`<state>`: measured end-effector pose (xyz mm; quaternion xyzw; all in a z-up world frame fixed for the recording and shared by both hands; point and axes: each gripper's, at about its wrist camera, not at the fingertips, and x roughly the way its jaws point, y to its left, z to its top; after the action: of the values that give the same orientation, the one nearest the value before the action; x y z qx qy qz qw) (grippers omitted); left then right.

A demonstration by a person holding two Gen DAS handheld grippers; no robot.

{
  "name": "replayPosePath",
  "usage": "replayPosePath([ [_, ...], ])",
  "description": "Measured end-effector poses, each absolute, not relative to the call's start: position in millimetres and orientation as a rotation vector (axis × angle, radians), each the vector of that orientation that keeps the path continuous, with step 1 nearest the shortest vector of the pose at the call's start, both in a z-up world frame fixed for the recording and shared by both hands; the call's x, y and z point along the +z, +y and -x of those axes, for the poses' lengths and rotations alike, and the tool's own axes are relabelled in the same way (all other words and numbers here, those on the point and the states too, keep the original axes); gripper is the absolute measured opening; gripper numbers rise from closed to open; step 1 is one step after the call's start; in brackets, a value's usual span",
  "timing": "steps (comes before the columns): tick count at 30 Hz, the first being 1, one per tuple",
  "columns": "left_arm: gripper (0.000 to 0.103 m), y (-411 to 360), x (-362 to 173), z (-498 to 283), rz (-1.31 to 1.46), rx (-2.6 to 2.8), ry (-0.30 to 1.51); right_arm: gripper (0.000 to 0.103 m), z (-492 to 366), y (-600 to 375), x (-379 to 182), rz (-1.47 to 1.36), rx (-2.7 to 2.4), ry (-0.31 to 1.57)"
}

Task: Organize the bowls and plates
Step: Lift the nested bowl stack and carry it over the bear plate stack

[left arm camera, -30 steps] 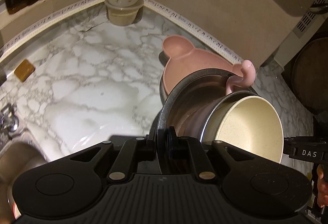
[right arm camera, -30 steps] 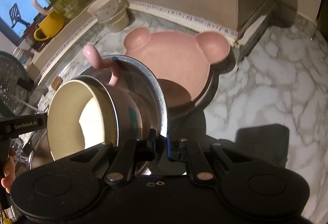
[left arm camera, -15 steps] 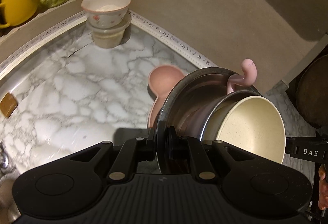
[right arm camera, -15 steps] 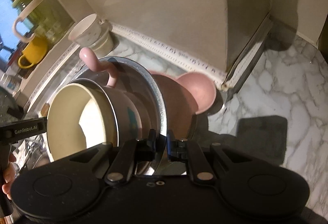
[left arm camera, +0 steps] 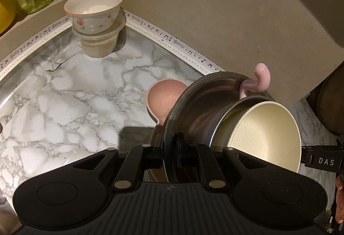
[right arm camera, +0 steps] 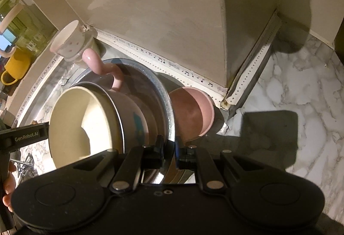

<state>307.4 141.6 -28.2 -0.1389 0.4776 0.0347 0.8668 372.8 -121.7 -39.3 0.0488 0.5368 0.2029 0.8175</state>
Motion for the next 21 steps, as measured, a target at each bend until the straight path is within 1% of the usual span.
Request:
replayPosePath([
  [21, 0.011, 145, -51, -321, 0.272, 0.049, 1.022, 0.012, -379, -114, -56, -0.081, 0.404, 1.176],
])
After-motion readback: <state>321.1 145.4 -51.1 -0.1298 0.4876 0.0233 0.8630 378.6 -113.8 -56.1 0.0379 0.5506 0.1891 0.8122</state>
